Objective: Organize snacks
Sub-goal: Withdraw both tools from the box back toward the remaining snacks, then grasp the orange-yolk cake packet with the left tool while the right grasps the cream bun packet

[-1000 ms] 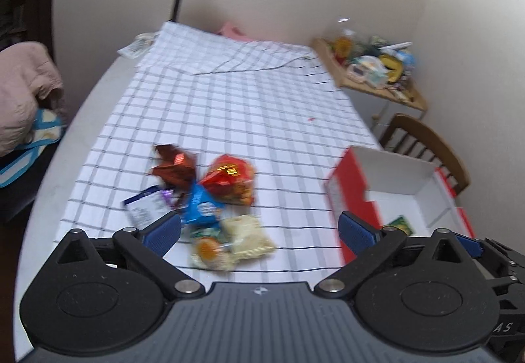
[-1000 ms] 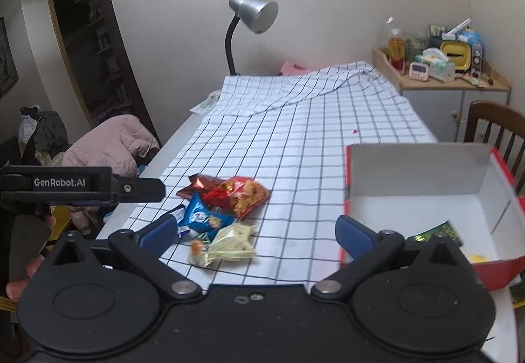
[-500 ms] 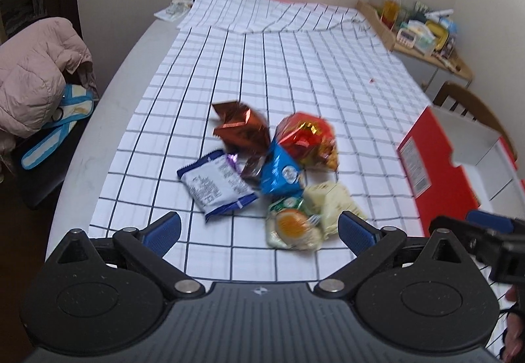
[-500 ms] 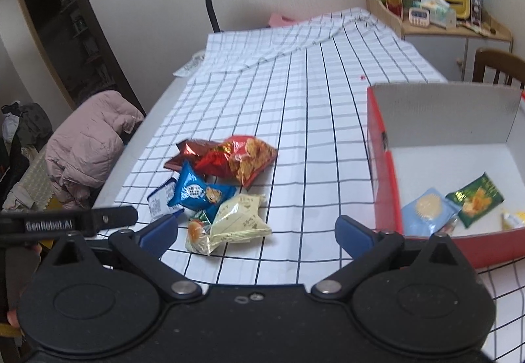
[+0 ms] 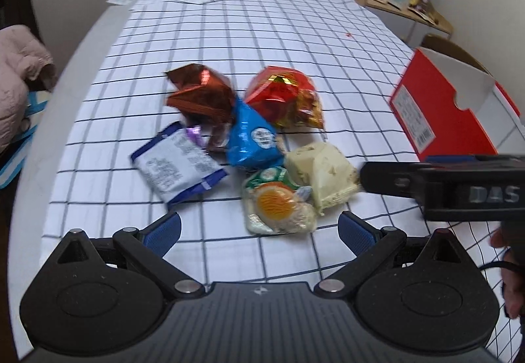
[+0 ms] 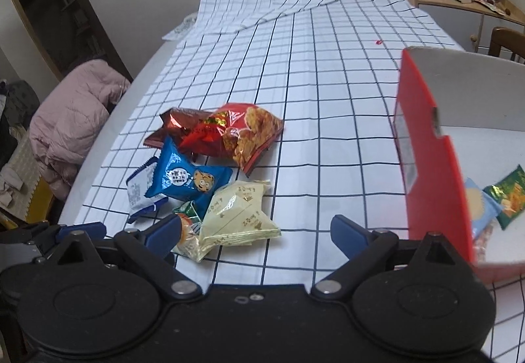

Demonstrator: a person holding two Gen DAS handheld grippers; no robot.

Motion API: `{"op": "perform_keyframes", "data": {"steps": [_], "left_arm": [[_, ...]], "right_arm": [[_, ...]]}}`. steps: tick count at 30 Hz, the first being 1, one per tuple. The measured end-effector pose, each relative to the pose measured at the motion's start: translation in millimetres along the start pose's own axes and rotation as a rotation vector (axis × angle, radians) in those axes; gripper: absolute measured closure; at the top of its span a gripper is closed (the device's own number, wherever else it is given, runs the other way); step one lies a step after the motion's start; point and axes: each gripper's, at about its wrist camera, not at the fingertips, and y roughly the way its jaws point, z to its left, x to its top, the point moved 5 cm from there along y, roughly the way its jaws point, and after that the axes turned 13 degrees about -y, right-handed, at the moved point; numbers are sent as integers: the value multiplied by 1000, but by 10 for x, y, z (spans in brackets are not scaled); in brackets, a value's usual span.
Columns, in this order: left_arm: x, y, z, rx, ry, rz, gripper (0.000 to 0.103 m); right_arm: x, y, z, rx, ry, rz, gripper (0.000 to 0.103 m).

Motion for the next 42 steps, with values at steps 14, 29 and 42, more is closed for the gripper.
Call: {"op": "perform_keyframes", "data": {"steps": [14,29,42], "left_arm": [[67,350,47,-63,-58,57,6],[89,448,40,-118,-80,119,43],[38,390,110,-140,-115,126,46]], "right_arm": [[99,520,46,46,-20,104,19],[134,680,55,104,-8,130,45],[82,506,-29,104,19,85,56]]}}
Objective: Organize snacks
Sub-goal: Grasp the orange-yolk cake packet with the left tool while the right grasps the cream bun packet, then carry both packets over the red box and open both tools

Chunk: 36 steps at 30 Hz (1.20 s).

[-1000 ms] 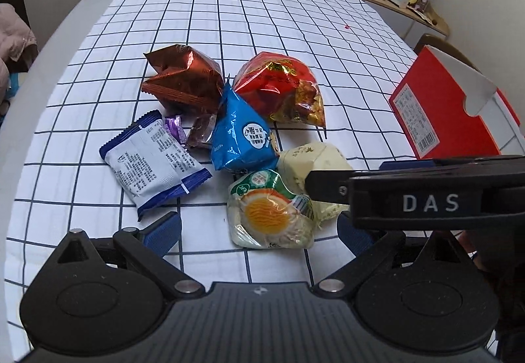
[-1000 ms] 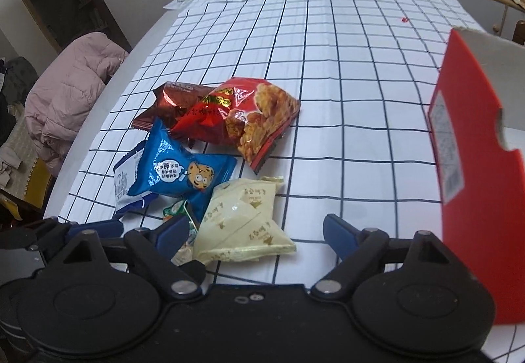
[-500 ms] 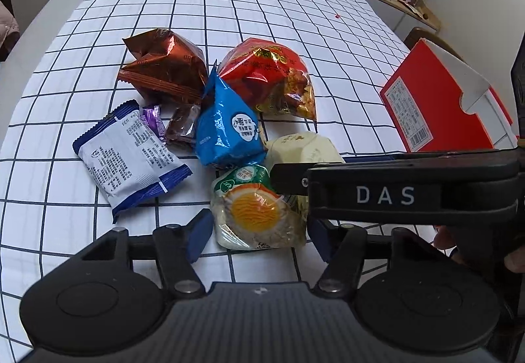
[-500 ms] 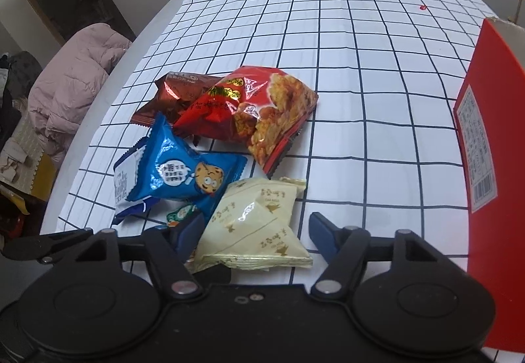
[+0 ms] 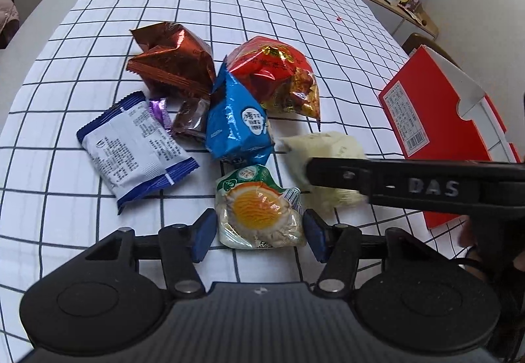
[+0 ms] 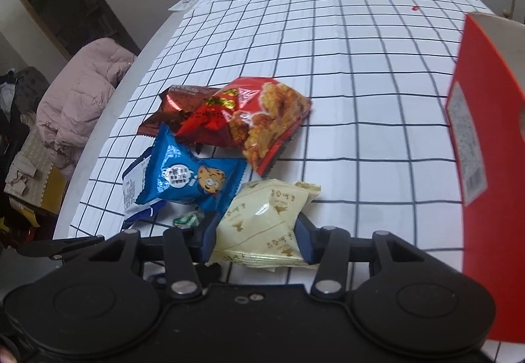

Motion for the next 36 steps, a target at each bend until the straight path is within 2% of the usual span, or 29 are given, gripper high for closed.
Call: {"op": "perform_keyframes", "data": {"steps": [8,19,28,36], "left_arm": [[-34,-67,73,4,-65,15,46],[-175,-303,32,-10,-96,6,46],[-221,-706,-293,-45,-75,-41,46],[-233,-972,-819,-69,-13,-75,46]], "right_arm": [[-155,-237,-17,1,20,-27,57],[-282,-632,82,-7,-16,-66,57],[-341,-1068,94,-4,-32,-118,57],[-389,-1515,-92,-19,-18,-166,57]]}}
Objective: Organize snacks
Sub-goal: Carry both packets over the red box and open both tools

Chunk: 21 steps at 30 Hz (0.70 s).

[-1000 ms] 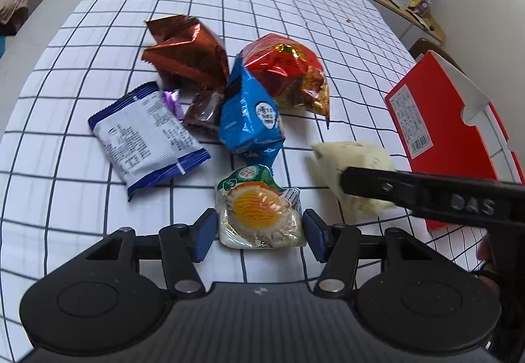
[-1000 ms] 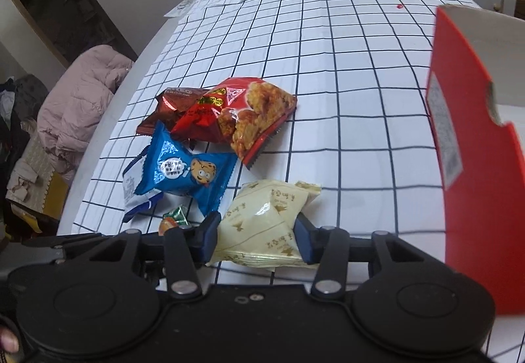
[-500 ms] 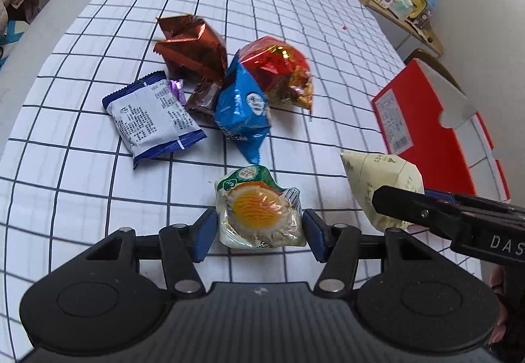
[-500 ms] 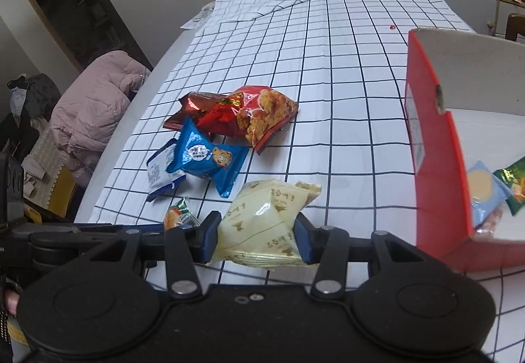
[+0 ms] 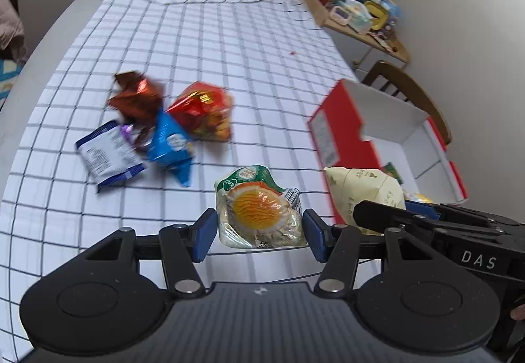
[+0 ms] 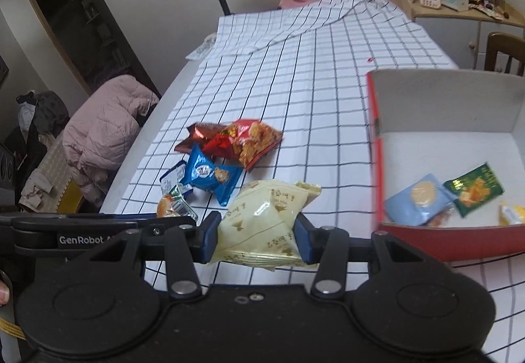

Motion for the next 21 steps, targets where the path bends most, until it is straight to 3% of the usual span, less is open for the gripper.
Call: {"op": "perform_keyframes", "data": {"steps": [11,21], "left_arm": [[8,66,-926,-63,116,-7,46],[-52,457,-1665,-80,204,26,46]], "right_arm": [[18,-488,-499,-72,5,-58,57],[-76,-733,-1164,-159,31,-62,57]]}}
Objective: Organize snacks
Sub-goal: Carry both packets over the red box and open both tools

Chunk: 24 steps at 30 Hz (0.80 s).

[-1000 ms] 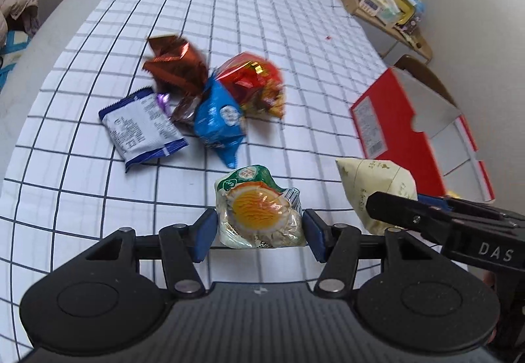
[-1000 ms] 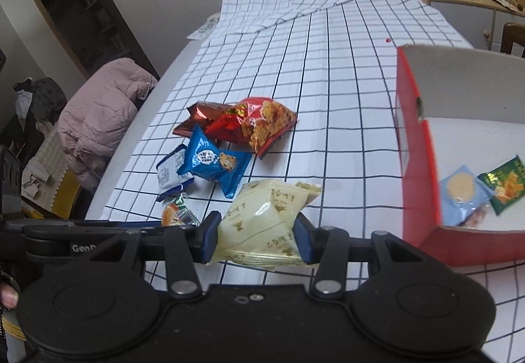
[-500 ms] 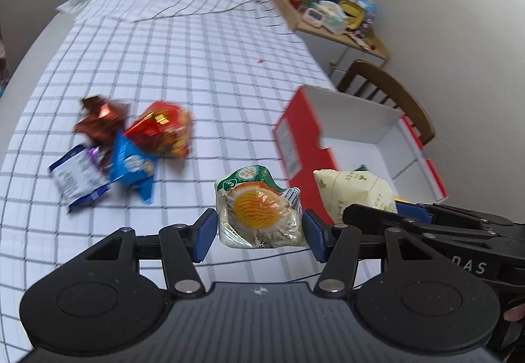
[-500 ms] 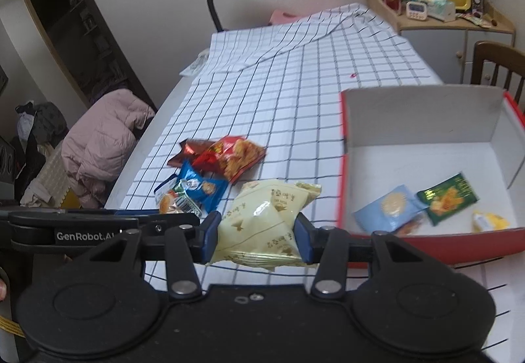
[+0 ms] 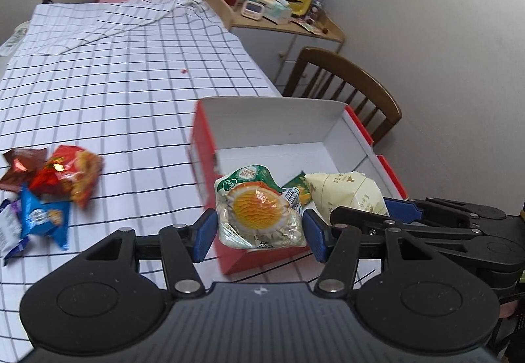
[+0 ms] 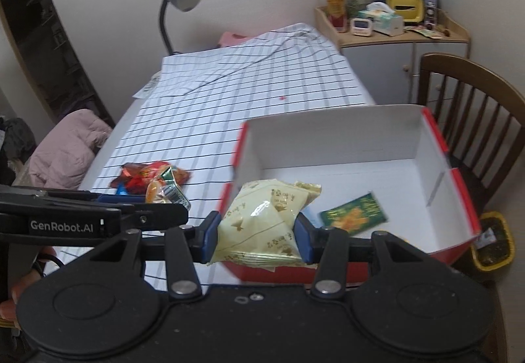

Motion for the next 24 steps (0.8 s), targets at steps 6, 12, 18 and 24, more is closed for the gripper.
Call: {"op": "perform_keyframes", "data": {"steps": [6,12,18,24], "left_arm": [[15,303,-287,16,17,23,46],[42,605,-465,49,14,44,46],[76,954,-509,90,-14,84,46],[55,1313,-452,152,-36,141,46]], "right_arm": [[-60,-3,-393,-32,13,9,57],[-116,87,-749,-56,24,33,56],[-186,299,-1033,-61,28,88,56],[-271,584,-1143,-60,17,157,56]]}}
